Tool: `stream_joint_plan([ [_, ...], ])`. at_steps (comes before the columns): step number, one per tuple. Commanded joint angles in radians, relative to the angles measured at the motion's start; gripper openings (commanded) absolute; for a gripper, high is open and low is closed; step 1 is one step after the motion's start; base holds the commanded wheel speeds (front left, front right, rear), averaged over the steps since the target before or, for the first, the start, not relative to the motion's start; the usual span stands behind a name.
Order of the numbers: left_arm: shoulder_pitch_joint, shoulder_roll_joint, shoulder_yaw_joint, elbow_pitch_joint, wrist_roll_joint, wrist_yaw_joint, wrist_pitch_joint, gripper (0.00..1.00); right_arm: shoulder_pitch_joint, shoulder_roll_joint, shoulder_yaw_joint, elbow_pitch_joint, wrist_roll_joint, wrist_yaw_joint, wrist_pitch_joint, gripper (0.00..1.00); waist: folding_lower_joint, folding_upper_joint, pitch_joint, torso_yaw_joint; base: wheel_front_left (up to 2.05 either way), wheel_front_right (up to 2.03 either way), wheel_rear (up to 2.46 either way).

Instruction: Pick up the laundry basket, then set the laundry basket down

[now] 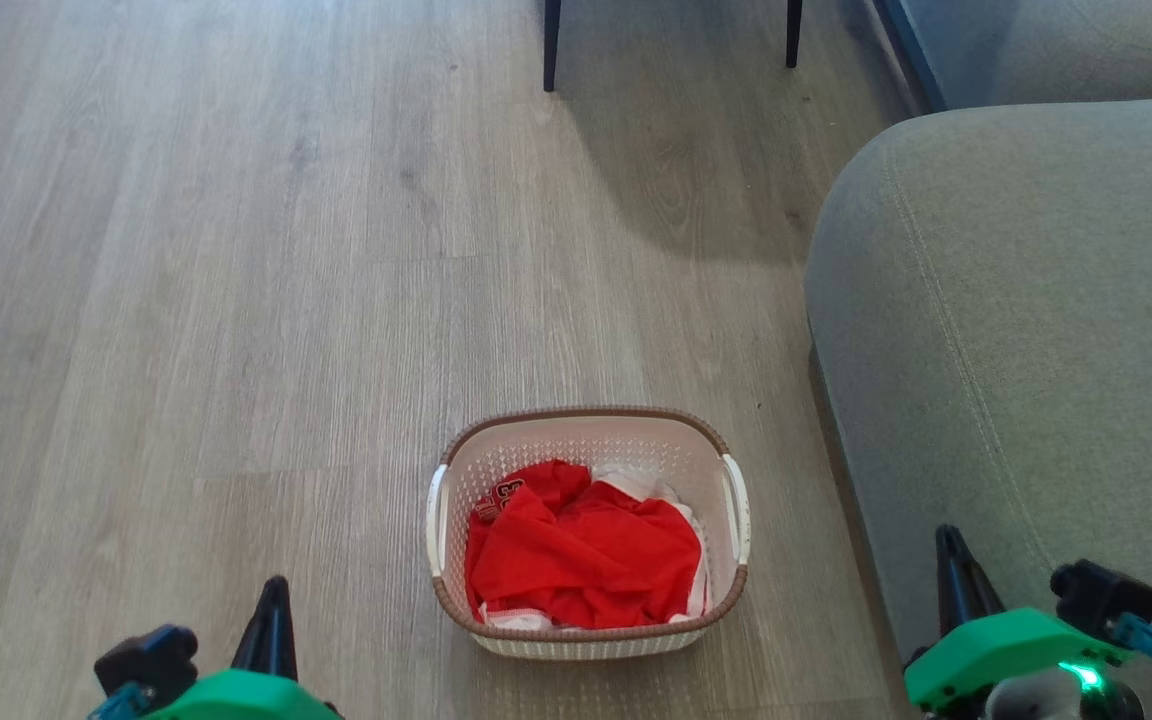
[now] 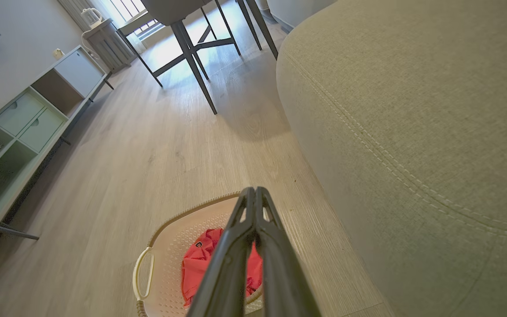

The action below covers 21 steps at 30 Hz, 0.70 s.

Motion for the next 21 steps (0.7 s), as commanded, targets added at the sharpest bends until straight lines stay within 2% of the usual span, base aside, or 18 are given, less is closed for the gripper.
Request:
stream_joint_plan([
  [1, -0.052, 0.003, 0.018, -0.032, -0.029, -0.005, 0.009, 0.00, -0.051, -0.016, -0.006, -0.038, 0.030, 0.000, 0.006, 0.00, 0.0000, -0.0001, 0.000, 0.000, 0.00, 0.00, 0.00],
  [21, -0.094, 0.003, 0.054, -0.031, -0.257, -0.028, 0.067, 0.00, -0.072, -0.023, -0.028, -0.043, 0.254, 0.000, 0.060, 0.00, 0.0000, -0.0001, 0.002, -0.003, 0.00, 0.00, 0.00],
])
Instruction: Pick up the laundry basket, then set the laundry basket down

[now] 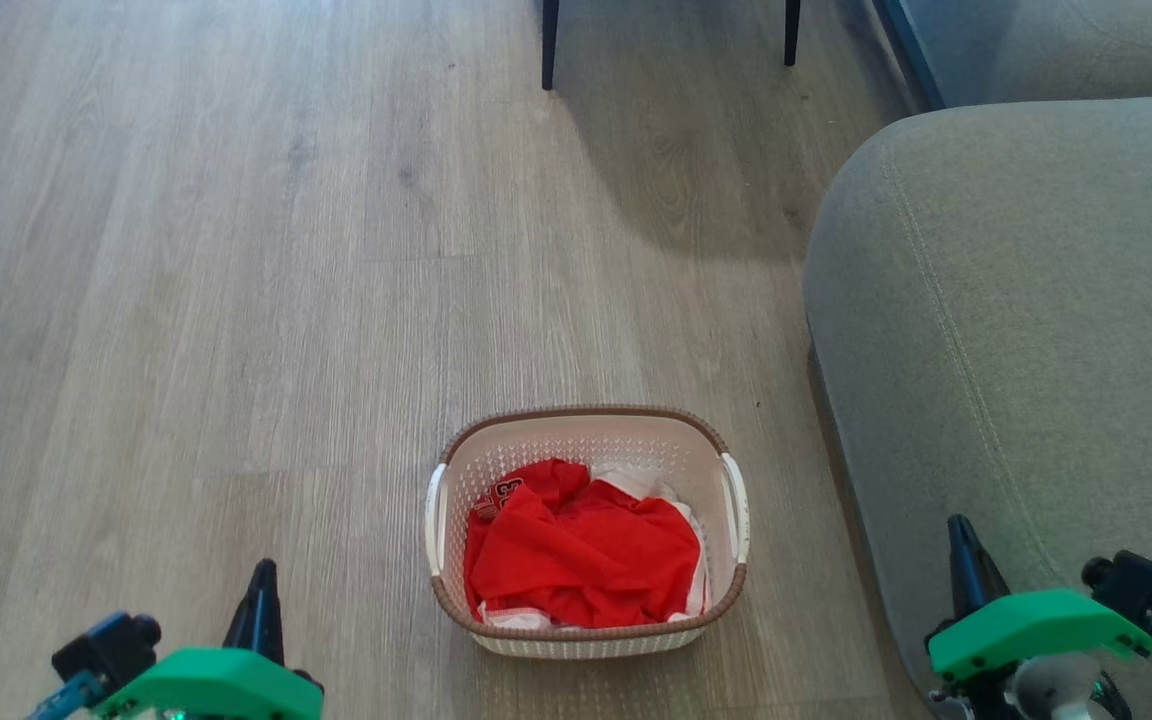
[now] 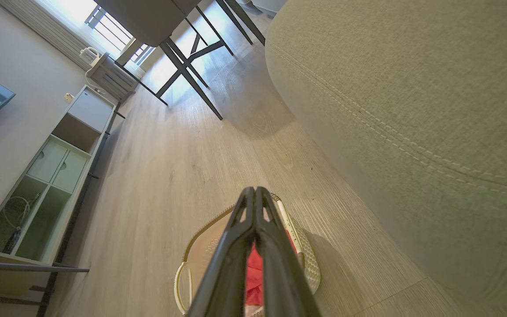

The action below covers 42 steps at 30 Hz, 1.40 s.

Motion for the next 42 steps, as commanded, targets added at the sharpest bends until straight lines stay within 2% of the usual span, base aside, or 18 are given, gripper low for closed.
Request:
stream_joint_plan([
  [1, -0.061, 0.003, 0.025, -0.031, -0.042, -0.011, 0.011, 0.00, -0.050, -0.021, -0.004, -0.036, 0.042, 0.000, 0.012, 0.00, 0.0000, -0.0001, 0.000, 0.000, 0.00, 0.00, 0.00],
  [42, -0.145, 0.002, 0.099, -0.029, -0.496, -0.056, 0.129, 0.00, -0.092, -0.027, -0.059, -0.046, 0.481, 0.000, 0.127, 0.00, 0.0000, -0.0001, 0.004, -0.006, 0.00, 0.00, 0.00],
])
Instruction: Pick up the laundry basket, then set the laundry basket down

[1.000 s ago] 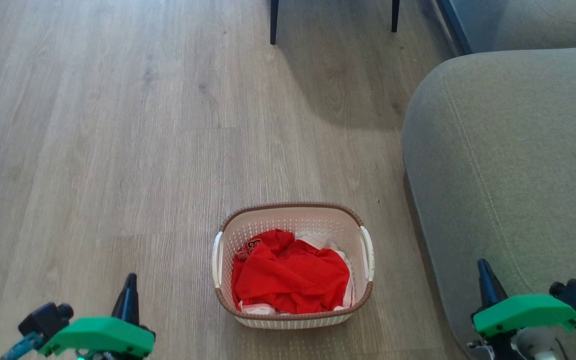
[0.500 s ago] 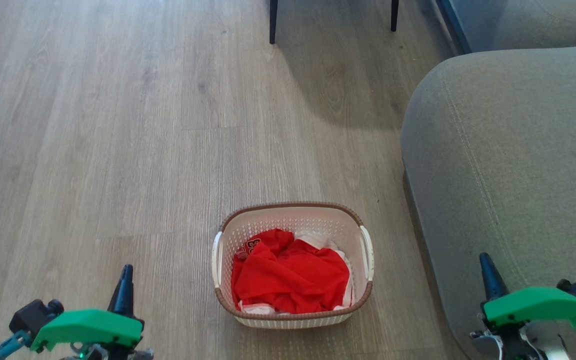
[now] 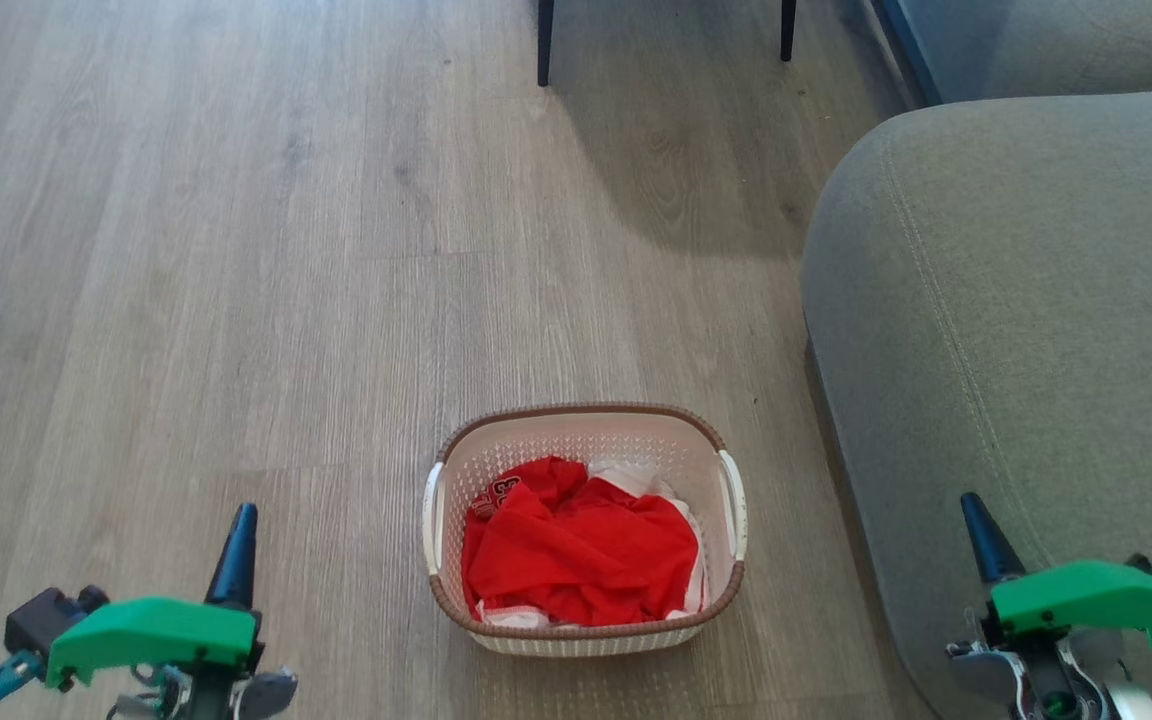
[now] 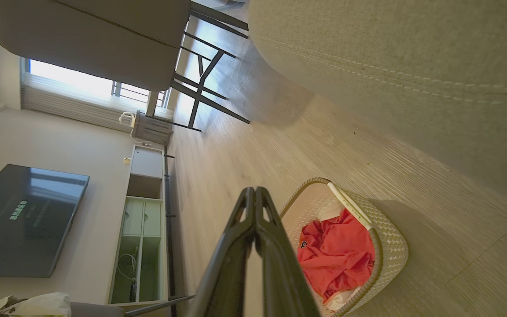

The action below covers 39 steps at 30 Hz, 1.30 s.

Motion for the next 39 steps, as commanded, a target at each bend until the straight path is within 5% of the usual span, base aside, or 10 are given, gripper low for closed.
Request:
stream_joint_plan([
  [1, -0.057, 0.002, 0.034, -0.030, -0.033, -0.013, 0.010, 0.00, -0.051, -0.023, 0.005, -0.035, 0.034, 0.000, 0.009, 0.00, 0.0000, 0.0000, 0.000, 0.000, 0.00, 0.00, 0.00],
  [39, -0.127, 0.000, 0.098, -0.029, -0.409, -0.050, 0.109, 0.00, -0.086, -0.023, -0.048, -0.043, 0.392, 0.000, 0.110, 0.00, 0.0000, 0.0000, 0.003, -0.005, 0.00, 0.00, 0.00],
])
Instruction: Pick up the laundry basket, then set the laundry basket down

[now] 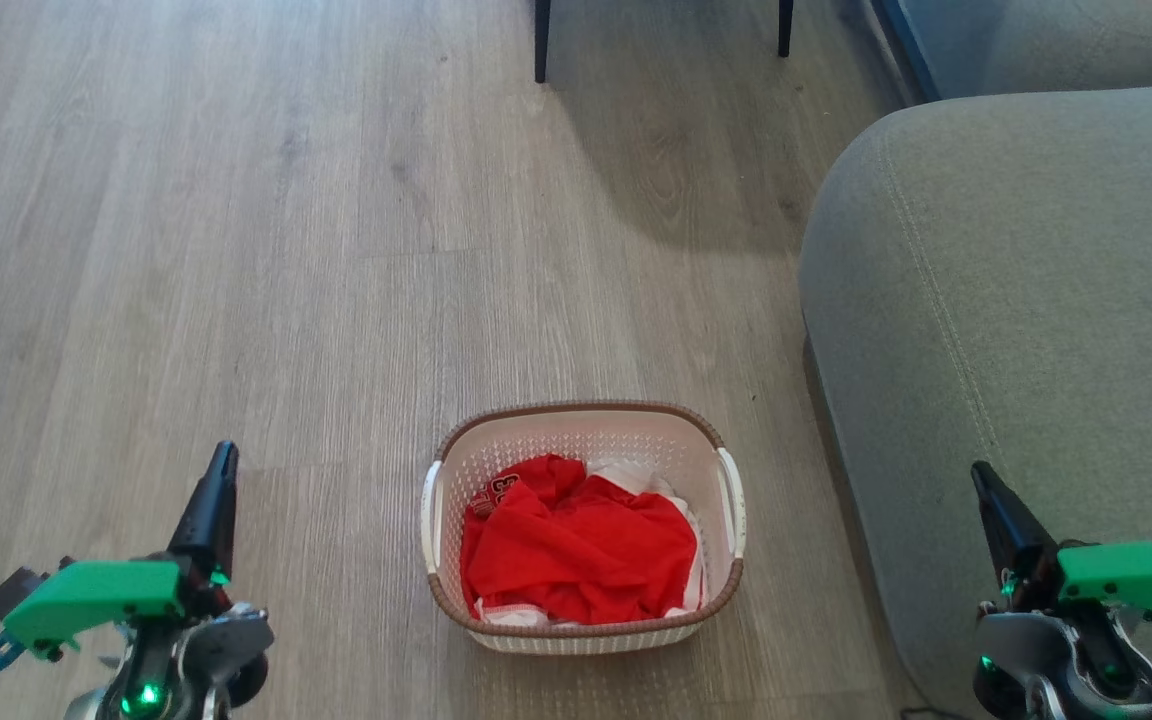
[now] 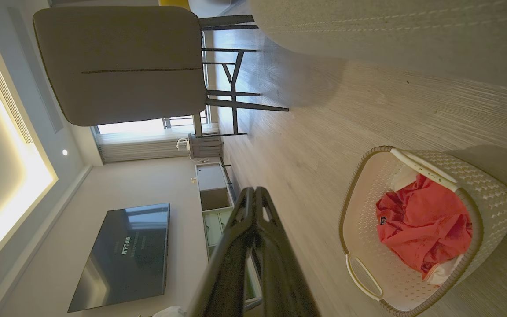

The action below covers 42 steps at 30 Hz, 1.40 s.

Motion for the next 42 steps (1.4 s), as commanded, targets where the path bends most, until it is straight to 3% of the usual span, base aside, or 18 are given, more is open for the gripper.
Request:
stream_joint_plan([
  [1, -0.050, 0.004, 0.035, -0.030, -0.001, -0.007, 0.005, 0.00, -0.049, -0.018, 0.015, -0.037, 0.003, 0.000, 0.006, 0.00, 0.0000, -0.0001, 0.000, 0.000, 0.00, 0.00, 0.00],
  [42, -0.050, 0.002, 0.038, -0.030, 0.001, -0.007, 0.007, 0.00, -0.050, -0.010, 0.003, -0.037, -0.007, 0.000, 0.015, 0.00, 0.0000, -0.0001, 0.000, 0.000, 0.00, 0.00, 0.00],
])
